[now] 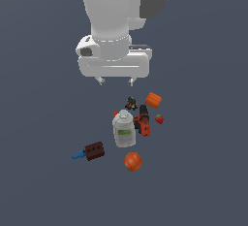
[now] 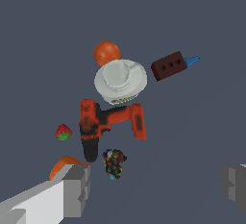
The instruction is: Pick up a designated object from a clutter of objects.
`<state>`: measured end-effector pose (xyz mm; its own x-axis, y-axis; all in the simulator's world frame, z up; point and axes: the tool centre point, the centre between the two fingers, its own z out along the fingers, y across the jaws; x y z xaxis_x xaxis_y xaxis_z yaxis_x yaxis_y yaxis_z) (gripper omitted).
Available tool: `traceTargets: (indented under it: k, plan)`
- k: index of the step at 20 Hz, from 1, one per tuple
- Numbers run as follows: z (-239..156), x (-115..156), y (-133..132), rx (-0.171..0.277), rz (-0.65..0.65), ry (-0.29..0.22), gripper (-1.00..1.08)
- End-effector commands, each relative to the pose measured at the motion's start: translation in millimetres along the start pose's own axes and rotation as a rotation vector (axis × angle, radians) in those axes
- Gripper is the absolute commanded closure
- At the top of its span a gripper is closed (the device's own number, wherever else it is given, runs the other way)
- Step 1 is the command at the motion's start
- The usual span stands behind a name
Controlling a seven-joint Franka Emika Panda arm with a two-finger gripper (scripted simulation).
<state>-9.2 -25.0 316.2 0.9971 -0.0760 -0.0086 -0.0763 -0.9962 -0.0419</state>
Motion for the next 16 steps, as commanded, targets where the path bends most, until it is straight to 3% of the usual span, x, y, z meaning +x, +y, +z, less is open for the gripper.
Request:
traceTargets:
  k: [1,9,16]
  plan:
    - [-0.5,0.0,0.8,0.0,-0.001,0.001,-0.92]
    - [7.9,13.2,7.1,0.006,0.066,0.0,-0.92]
    - [28.4,41.3,24.3,0.016,0.215,0.0,-0.92]
